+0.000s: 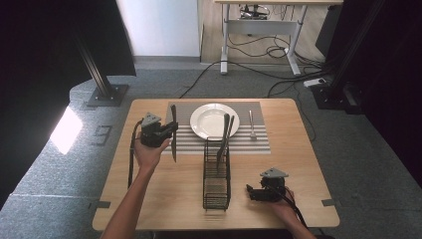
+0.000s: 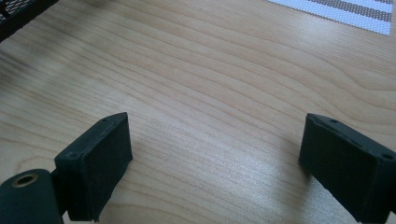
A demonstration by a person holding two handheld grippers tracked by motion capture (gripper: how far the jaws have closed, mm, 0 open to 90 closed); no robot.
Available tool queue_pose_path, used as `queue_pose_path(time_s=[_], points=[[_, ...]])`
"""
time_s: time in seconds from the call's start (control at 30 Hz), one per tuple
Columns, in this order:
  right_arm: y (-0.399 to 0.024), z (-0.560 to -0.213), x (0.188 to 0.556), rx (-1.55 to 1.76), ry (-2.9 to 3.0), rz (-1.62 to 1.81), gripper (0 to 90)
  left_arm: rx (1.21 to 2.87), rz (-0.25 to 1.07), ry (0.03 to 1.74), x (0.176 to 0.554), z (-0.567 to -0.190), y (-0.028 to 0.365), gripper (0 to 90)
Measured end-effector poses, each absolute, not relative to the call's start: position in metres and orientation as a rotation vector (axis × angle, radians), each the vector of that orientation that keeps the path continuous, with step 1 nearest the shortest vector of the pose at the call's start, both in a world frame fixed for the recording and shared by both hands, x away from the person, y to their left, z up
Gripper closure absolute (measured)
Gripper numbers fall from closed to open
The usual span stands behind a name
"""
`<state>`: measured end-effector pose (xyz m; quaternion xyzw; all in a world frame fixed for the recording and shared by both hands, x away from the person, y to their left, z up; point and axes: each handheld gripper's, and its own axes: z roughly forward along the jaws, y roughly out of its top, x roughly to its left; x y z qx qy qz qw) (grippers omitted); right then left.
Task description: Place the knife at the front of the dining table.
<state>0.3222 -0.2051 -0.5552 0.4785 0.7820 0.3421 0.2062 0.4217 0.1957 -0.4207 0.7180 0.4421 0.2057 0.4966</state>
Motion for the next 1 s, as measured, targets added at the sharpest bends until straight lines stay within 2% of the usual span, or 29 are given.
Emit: queue_pose_path(time_s=[1.0], points=[[-0.205, -0.555, 0.322, 1.322, 2.184, 0.959, 10.2, 1.766, 0.513, 1.182, 0.449, -0.443, 0.198, 83.7]])
